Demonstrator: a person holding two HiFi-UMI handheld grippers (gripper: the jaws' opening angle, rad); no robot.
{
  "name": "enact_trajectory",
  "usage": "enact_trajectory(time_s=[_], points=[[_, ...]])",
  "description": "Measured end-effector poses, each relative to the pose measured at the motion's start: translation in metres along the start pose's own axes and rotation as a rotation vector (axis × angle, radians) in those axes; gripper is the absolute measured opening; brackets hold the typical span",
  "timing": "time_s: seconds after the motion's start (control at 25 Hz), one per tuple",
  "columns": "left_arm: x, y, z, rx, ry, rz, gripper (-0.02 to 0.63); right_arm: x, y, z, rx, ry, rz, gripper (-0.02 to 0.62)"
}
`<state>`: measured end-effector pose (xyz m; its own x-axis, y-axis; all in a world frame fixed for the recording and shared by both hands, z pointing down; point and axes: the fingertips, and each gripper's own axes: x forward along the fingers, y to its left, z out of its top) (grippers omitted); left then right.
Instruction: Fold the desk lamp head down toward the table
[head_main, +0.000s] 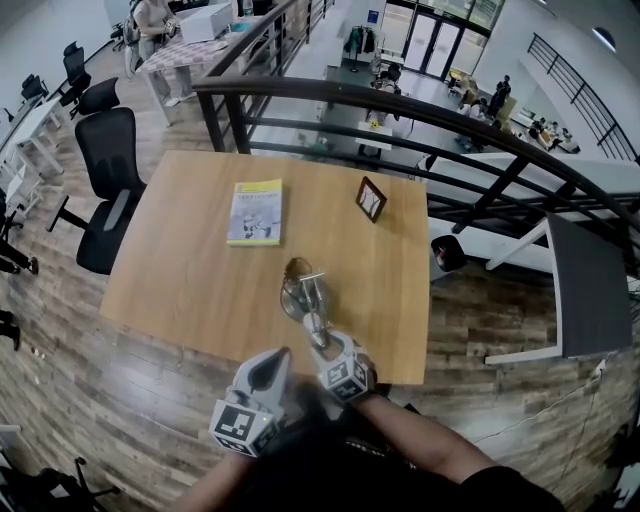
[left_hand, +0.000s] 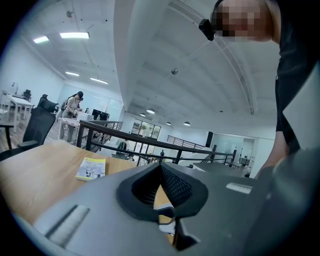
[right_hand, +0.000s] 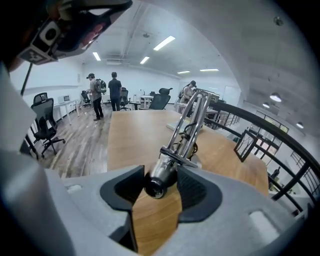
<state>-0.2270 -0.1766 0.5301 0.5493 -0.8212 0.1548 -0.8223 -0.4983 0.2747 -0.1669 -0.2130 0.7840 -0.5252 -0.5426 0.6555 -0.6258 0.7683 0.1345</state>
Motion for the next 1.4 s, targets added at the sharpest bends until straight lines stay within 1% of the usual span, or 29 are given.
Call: enact_trajectory(time_s=[0.16, 0.36, 0.4, 0.44, 0.48, 0.56, 0.8, 1.04, 1.24, 1.4], points=[[0.002, -0.001, 0.001, -0.002, 0.002, -0.002, 0.002, 0.004, -0.002, 0.001, 0.001, -0.005, -0.011, 0.196], [0.006, -0.002, 0.003, -0.002, -0.002, -0.004, 0.002, -0.001, -0.004, 0.003, -0.007, 0.008, 0.007, 0.196], [0.007, -0.002, 0.003, -0.002, -0.004, -0.006, 0.002, -0.004, -0.004, 0.006, -0.002, 0.008, 0.013, 0.193], [0.008, -0.003, 0.004, -0.002, -0.007, -0.007, 0.002, -0.010, -0.002, 0.009, 0.003, 0.000, 0.024, 0.173], [0.009, -0.004, 0.006, 0.000, -0.010, -0.010, 0.002, -0.017, -0.001, 0.014, 0.010, -0.016, 0.035, 0.149], [0.012, -0.005, 0.010, 0.004, -0.020, -0.014, 0.002, -0.034, -0.001, 0.030, 0.031, -0.054, 0.051, 0.148], [0.023, -0.012, 0.027, 0.020, -0.058, -0.038, 0.002, -0.083, -0.013, 0.091, 0.104, -0.190, 0.069, 0.103], [0.031, -0.029, 0.042, 0.039, -0.090, -0.058, 0.002, -0.134, -0.029, 0.142, 0.129, -0.332, 0.083, 0.005], [0.032, -0.041, 0.052, 0.046, -0.126, -0.046, 0.002, -0.169, -0.025, 0.170, 0.128, -0.416, 0.146, 0.003], [0.026, -0.049, 0.045, 0.029, -0.145, -0.041, 0.002, -0.188, -0.016, 0.173, 0.156, -0.454, 0.174, 0.003]])
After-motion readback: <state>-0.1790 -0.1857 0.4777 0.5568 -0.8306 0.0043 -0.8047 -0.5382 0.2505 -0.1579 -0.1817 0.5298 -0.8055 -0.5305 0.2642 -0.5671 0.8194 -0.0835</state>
